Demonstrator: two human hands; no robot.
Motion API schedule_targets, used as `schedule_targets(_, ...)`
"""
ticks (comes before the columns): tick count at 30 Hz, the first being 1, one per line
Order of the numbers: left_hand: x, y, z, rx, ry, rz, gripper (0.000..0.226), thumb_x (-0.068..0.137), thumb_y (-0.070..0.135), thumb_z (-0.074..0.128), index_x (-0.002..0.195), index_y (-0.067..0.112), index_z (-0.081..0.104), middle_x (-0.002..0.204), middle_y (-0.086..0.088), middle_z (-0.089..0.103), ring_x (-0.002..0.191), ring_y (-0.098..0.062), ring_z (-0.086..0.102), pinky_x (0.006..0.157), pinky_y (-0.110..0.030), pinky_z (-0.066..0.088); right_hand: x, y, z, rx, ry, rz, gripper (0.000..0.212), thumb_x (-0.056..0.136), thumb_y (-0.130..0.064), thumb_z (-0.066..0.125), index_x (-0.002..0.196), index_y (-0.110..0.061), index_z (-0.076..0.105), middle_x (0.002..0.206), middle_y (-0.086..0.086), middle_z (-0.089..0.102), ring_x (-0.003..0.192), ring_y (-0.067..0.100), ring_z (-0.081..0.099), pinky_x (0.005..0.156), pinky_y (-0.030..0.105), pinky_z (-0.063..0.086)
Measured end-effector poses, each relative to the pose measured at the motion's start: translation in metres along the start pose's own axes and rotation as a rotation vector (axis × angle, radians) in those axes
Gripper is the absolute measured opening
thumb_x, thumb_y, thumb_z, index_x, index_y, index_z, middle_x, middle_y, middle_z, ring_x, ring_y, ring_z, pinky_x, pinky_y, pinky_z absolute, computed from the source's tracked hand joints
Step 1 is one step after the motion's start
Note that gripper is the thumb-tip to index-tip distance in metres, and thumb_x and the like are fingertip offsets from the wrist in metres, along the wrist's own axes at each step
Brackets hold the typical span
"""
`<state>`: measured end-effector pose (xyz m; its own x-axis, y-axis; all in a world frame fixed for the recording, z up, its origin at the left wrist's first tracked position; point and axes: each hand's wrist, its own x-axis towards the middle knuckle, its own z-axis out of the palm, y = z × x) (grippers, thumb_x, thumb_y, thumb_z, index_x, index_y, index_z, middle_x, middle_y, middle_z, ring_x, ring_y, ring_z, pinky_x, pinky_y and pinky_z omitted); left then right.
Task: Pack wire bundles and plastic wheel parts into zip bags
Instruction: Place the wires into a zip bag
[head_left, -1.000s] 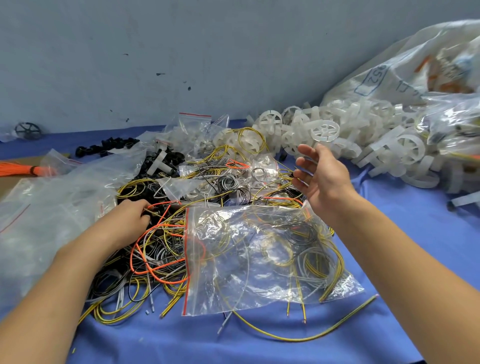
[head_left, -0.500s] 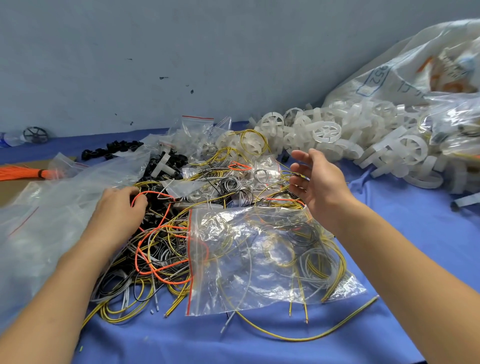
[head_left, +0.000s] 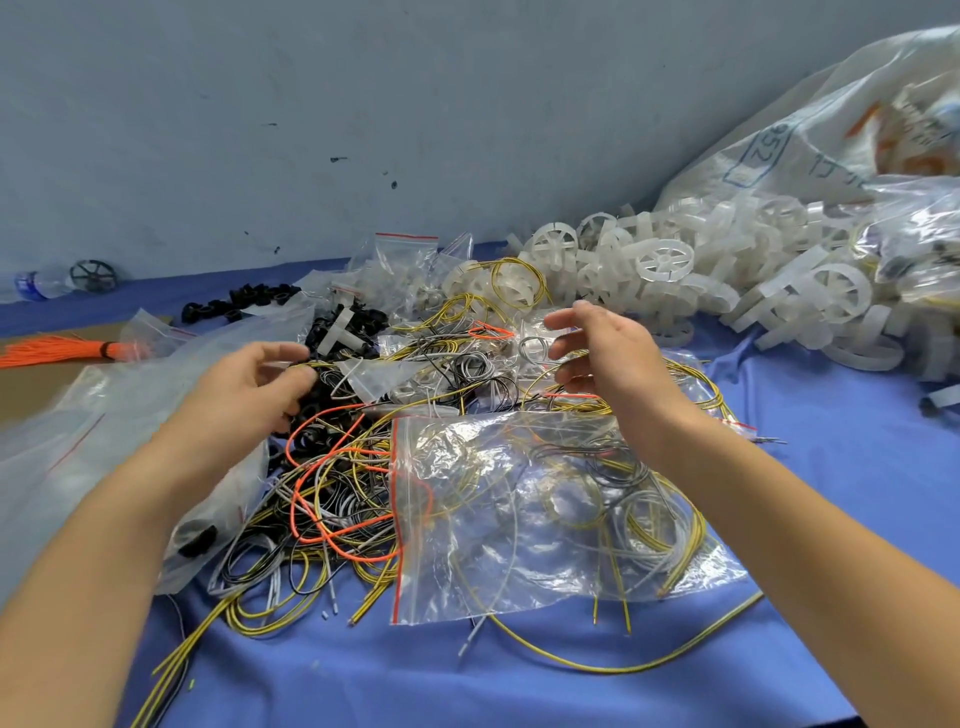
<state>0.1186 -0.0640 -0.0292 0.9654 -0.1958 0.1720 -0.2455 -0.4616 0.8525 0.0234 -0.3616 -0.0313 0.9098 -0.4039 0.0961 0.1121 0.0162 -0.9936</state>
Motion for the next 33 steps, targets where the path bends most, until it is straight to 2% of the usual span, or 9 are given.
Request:
schedule_targets(2, -0.011, 0.004, 0.005, -0.187, -0.25, -0.128, 0.019, 0.091, 0.019, 0.061, 0.107, 0.027, 0.069, 0.094, -0.002, 0.068, 0.073, -0.01, 0.062, 0.067, -0.027, 0.055, -0.008, 0.0, 0.005, -0.115, -0.084, -0.099, 0.03, 0.104, -0.024, 0.041, 0.092, -0.018, 0.067, 0.068, -0.006, 0.064, 0.055, 0.006, 0.056, 0.052, 0.018, 0.044)
schedule_targets(4, -0.022, 0.004, 0.01, -0.278, -0.41, -0.186, 0.023, 0.09, 0.014, 0.058, 0.106, 0.02, 0.074, 0.087, -0.002, 0.068, 0.068, -0.01, 0.06, 0.064, -0.022, 0.056, -0.016, 0.001, 0.01, -0.288, -0.163, -0.183, 0.024, 0.104, -0.023, 0.043, 0.099, -0.021, 0.067, 0.079, -0.004, 0.067, 0.061, 0.007, 0.058, 0.055, 0.019, 0.046)
schedule_targets(6, -0.03, 0.001, 0.015, -0.307, -0.492, -0.212, 0.025, 0.092, 0.007, 0.055, 0.107, 0.014, 0.075, 0.088, -0.006, 0.068, 0.07, -0.013, 0.06, 0.064, -0.023, 0.056, -0.022, 0.004, 0.015, -0.509, -0.228, -0.25, 0.021, 0.102, -0.024, 0.044, 0.108, -0.027, 0.064, 0.09, -0.005, 0.067, 0.067, 0.013, 0.058, 0.061, 0.029, 0.047)
schedule_targets(9, -0.037, -0.002, 0.021, -0.331, -0.578, -0.281, 0.025, 0.094, 0.001, 0.052, 0.11, 0.004, 0.071, 0.088, -0.014, 0.068, 0.072, -0.017, 0.064, 0.065, -0.024, 0.057, -0.027, 0.009, 0.022, -0.788, -0.335, -0.321, 0.028, 0.101, -0.027, 0.043, 0.124, -0.03, 0.057, 0.108, -0.007, 0.061, 0.09, 0.009, 0.059, 0.079, 0.028, 0.047)
schedule_targets(14, -0.048, 0.004, 0.036, -0.38, -0.838, -0.271, 0.026, 0.088, 0.015, 0.069, 0.109, -0.001, 0.071, 0.096, -0.015, 0.07, 0.079, -0.017, 0.065, 0.071, -0.023, 0.055, -0.032, 0.016, 0.032, -0.935, -0.483, -0.355, 0.034, 0.102, -0.03, 0.042, 0.135, -0.028, 0.05, 0.123, -0.006, 0.056, 0.112, 0.012, 0.053, 0.095, 0.029, 0.04)
schedule_targets(19, -0.058, 0.01, 0.072, -0.528, -0.762, -0.242, 0.019, 0.082, 0.008, 0.074, 0.1, 0.001, 0.073, 0.096, -0.016, 0.071, 0.079, -0.02, 0.07, 0.069, -0.024, 0.055, -0.033, 0.018, 0.036, -0.921, -0.542, -0.346, 0.037, 0.103, -0.038, 0.041, 0.138, -0.027, 0.049, 0.136, -0.004, 0.056, 0.123, 0.014, 0.051, 0.103, 0.034, 0.039)
schedule_targets(23, -0.064, 0.018, 0.084, -0.598, -1.004, -0.117, 0.027, 0.091, 0.006, 0.063, 0.118, 0.004, 0.067, 0.117, -0.017, 0.068, 0.107, -0.029, 0.067, 0.088, -0.031, 0.053, -0.032, 0.016, 0.034, -0.879, -0.539, -0.335, 0.032, 0.104, -0.036, 0.042, 0.133, -0.029, 0.054, 0.121, -0.008, 0.066, 0.106, 0.011, 0.059, 0.089, 0.027, 0.044)
schedule_targets(26, -0.061, 0.019, 0.082, -0.625, -1.079, -0.105, 0.029, 0.095, 0.004, 0.055, 0.122, 0.006, 0.065, 0.119, -0.016, 0.068, 0.113, -0.033, 0.064, 0.094, -0.04, 0.052, -0.03, 0.014, 0.032, -0.846, -0.513, -0.32, 0.029, 0.103, -0.034, 0.043, 0.128, -0.03, 0.057, 0.107, -0.007, 0.069, 0.097, 0.013, 0.061, 0.085, 0.03, 0.047)
schedule_targets(33, -0.041, 0.02, 0.057, -0.565, -0.87, -0.295, 0.025, 0.087, 0.004, 0.063, 0.11, -0.002, 0.069, 0.109, -0.027, 0.069, 0.095, -0.034, 0.071, 0.071, -0.032, 0.059, -0.023, 0.006, 0.018, -0.758, -0.438, -0.287, 0.031, 0.103, -0.025, 0.041, 0.127, -0.033, 0.059, 0.114, -0.008, 0.069, 0.101, 0.015, 0.065, 0.086, 0.036, 0.053)
